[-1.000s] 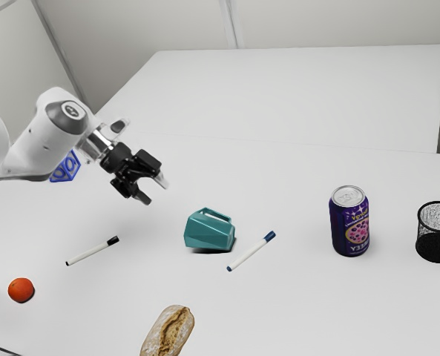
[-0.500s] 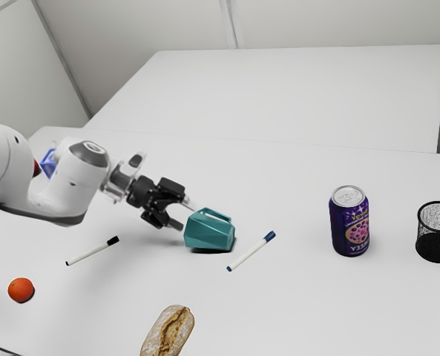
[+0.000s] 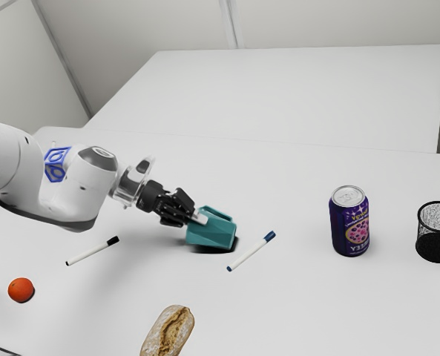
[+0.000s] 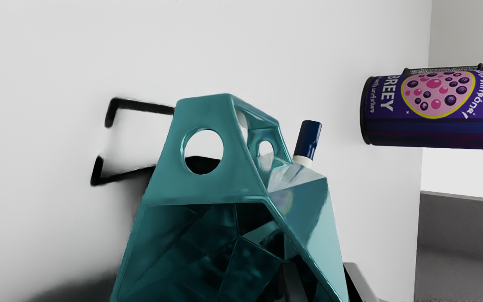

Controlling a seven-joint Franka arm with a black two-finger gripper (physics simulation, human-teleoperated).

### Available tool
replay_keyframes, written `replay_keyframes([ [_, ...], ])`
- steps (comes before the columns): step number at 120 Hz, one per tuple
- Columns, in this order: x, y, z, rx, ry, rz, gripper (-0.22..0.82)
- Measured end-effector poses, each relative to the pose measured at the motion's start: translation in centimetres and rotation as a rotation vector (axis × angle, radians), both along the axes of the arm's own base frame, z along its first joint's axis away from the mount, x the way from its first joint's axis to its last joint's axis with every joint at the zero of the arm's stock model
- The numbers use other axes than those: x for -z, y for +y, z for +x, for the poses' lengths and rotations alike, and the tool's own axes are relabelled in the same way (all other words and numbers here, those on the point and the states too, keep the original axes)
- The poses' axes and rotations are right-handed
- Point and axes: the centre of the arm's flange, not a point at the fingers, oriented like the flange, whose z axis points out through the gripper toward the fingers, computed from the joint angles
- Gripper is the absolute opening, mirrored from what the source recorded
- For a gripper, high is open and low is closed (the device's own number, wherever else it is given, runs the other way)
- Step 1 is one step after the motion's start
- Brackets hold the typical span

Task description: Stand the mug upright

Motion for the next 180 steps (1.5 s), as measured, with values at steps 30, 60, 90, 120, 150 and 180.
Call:
replay_keyframes([
  [30, -2.1, -0.2, 0.0, 0.03, -0.061, -0.005, -0.15],
  [60, -8.1, 1.8, 2.1, 0.204, -0.163, 0.202, -0.18],
  [90, -12.2, 3.8, 4.1, 0.433, -0.16, 0.634, -0.18],
  [120, -11.8, 1.2, 4.9, 0.535, -0.182, 0.887, -0.18],
  [150, -8.8, 1.0, 4.2, 0.564, -0.128, 0.994, -0.18],
  [180, -6.0, 0.8, 4.1, 0.545, -0.07, 1.005, -0.16],
])
